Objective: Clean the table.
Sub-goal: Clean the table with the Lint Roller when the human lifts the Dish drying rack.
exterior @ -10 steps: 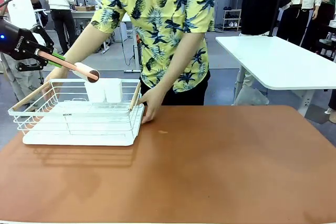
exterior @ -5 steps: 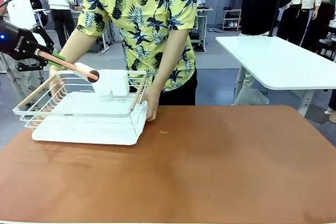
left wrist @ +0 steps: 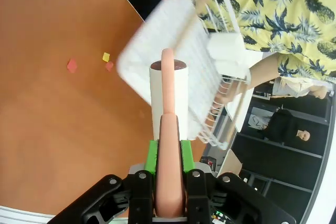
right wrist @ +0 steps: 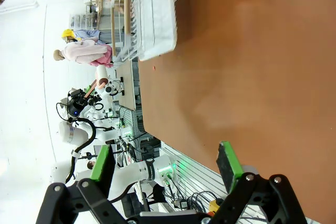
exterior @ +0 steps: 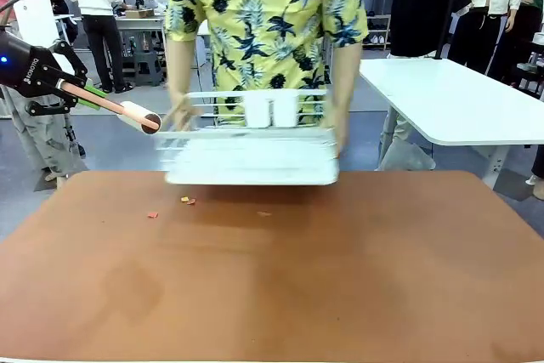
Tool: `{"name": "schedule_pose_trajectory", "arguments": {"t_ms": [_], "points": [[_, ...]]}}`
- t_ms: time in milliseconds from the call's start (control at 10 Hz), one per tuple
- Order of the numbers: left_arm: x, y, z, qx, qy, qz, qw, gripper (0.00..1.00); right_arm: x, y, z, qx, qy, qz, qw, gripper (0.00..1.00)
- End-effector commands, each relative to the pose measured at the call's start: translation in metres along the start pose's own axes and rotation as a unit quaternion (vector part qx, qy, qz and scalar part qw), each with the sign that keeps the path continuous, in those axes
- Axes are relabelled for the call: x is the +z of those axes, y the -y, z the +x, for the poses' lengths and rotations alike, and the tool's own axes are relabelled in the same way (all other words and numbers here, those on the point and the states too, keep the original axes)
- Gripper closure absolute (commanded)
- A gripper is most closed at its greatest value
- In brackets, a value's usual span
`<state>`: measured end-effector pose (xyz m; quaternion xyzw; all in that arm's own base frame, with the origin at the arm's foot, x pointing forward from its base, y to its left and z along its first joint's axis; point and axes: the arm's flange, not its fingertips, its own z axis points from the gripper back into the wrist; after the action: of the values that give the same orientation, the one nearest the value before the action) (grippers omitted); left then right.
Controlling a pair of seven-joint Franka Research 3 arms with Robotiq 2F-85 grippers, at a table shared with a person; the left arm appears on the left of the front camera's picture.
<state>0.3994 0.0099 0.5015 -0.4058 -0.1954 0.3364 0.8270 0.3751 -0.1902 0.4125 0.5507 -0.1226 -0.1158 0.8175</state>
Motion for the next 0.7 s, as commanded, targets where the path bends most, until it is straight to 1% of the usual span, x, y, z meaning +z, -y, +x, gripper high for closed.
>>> {"name": "schedule_pose_trajectory", "arguments": {"t_ms": [0, 600], "points": [[0.0002, 0.0005, 0.0001, 0.002, 0.000, -0.001, 1.000, 0.99, 0.0011, -0.0019, -0.0005, 0.003, 0.000, 0.002, 1.000, 0.00], [0.0002, 0.0005, 0.0001, 0.002, 0.000, -0.001, 1.000, 0.99, 0.0011, -0.0019, -0.0005, 0.003, 0.000, 0.002, 1.000, 0.00]]}}
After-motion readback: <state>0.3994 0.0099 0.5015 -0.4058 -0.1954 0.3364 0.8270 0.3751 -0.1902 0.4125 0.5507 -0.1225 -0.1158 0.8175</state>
